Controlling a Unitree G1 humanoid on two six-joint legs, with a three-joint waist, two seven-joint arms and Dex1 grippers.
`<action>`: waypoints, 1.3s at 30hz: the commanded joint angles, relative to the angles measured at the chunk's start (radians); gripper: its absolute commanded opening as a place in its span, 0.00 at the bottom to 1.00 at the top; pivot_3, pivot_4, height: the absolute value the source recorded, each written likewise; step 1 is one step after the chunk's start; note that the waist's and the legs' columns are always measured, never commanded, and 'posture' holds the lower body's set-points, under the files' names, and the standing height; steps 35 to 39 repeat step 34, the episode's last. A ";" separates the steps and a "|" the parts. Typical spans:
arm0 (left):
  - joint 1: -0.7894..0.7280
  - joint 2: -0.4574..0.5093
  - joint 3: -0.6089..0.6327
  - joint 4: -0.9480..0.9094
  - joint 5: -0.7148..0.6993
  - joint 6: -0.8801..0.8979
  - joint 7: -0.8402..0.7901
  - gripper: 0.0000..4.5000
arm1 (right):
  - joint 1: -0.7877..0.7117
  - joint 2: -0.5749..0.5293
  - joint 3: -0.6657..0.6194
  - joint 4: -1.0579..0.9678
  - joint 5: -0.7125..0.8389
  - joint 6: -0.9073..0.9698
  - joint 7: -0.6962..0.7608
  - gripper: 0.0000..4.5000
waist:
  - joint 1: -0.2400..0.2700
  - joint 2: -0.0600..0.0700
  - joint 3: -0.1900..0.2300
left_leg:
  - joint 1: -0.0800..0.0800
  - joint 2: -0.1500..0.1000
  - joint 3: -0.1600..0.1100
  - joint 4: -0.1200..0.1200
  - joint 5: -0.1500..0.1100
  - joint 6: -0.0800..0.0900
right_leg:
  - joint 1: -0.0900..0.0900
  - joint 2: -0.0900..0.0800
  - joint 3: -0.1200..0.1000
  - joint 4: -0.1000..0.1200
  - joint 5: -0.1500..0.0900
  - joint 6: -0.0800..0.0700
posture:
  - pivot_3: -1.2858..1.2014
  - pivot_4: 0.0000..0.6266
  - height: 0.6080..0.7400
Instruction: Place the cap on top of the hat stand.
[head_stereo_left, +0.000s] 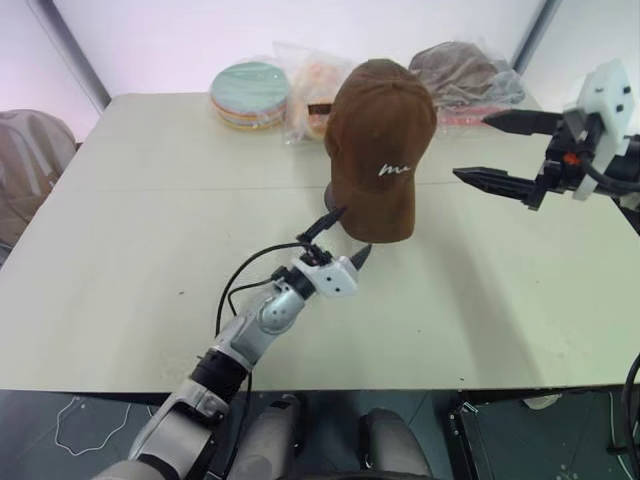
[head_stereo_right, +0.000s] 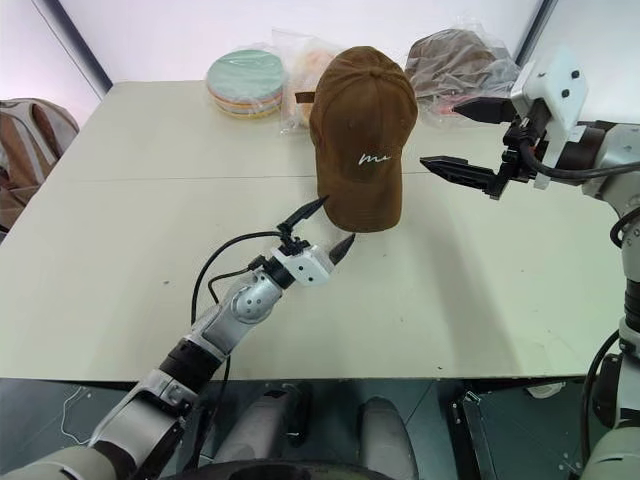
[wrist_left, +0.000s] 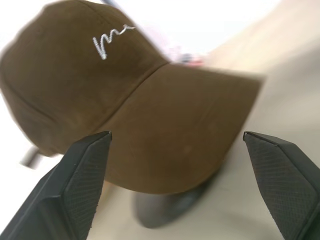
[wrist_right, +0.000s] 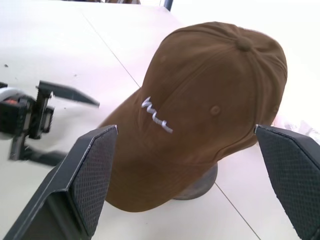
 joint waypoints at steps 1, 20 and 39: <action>0.018 0.019 0.036 -0.134 -0.137 0.065 -0.133 0.99 | -0.024 -0.009 -0.013 -0.006 -0.003 -0.020 -0.003 1.00 | 0.000 0.000 0.000 | 0.000 0.000 0.000 0.000 0.000 0.000 | 0.000 0.000 0.000 0.000 0.000 0.000 | 0.52 0.24 1.00; -0.209 0.510 0.484 -0.426 -0.939 0.969 -0.778 0.99 | -0.008 -0.012 -0.007 -0.001 -0.011 -0.055 -0.005 1.00 | -0.017 -0.002 0.001 | 0.000 0.001 -0.001 0.000 0.000 0.000 | 0.000 0.001 0.000 -0.001 0.000 0.000 | 0.52 0.24 1.00; -0.326 0.653 0.589 -0.351 -1.057 1.105 -0.921 0.99 | 0.051 -0.013 -0.020 -0.038 -0.016 -0.054 -0.009 1.00 | -0.025 -0.003 0.002 | 0.000 0.001 -0.001 -0.001 0.000 0.000 | 0.000 0.000 0.001 -0.001 0.000 0.000 | 0.52 0.24 1.00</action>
